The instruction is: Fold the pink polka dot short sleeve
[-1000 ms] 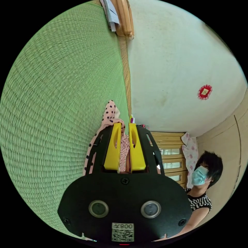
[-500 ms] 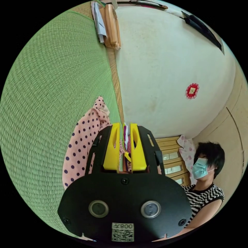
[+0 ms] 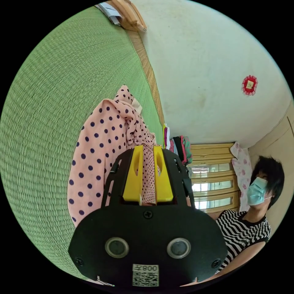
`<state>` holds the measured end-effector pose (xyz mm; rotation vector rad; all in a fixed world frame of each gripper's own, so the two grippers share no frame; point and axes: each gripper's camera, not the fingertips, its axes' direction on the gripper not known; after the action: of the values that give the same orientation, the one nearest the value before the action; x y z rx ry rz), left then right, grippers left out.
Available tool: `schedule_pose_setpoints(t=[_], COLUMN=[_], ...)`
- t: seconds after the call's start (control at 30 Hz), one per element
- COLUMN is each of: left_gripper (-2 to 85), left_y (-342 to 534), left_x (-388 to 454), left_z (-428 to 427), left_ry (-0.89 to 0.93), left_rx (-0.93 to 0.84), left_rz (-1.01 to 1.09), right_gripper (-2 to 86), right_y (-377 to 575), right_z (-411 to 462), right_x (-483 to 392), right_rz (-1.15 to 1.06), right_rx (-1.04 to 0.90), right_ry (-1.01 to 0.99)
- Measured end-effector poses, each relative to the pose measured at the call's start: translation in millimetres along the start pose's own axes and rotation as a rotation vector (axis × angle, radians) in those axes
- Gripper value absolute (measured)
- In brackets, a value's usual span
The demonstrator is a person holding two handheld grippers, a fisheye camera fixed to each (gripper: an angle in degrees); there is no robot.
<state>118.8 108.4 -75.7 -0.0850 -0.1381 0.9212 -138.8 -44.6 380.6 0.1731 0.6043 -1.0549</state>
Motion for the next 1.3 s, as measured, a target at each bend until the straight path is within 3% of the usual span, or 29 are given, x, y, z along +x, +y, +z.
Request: schedule_pose_setpoints(t=[0.23,0.43,0.83,1.07,1.17,1.3], left_gripper=[3.0,1.3,0.7,1.4,1.6,1.8], left_y=[-29.0,-55.8,-112.8,-123.4,-127.2,-129.9], left_x=[6.0,11.9,12.1,15.6,16.5,19.1], left_z=[18.3,27.7,42.1,50.5,55.7,62.8], left_ry=[-0.096,-0.105,0.005,0.063,0.067,0.074], left_rx=[-0.058,-0.059,0.034,0.054,0.05,0.05], left_rz=[-0.006,-0.007,-0.062,-0.055,-0.054,-0.052], right_gripper=[0.1,0.1,0.1,0.1,0.1,0.2], right_y=[-4.0,-28.7,-86.0,-73.5,-52.4,-30.2], right_z=[94.3,139.3,154.2,165.2,176.8,213.5], right_x=[-41.9,-71.0,-92.5,-117.6,-129.8,-125.6], right_rz=[-0.151,-0.255,-0.28,-0.364,-0.422,-0.455], right_rx=[-0.239,-0.242,-0.151,-0.164,-0.21,-0.341], right_ry=[0.259,0.45,0.413,0.381,0.404,0.582])
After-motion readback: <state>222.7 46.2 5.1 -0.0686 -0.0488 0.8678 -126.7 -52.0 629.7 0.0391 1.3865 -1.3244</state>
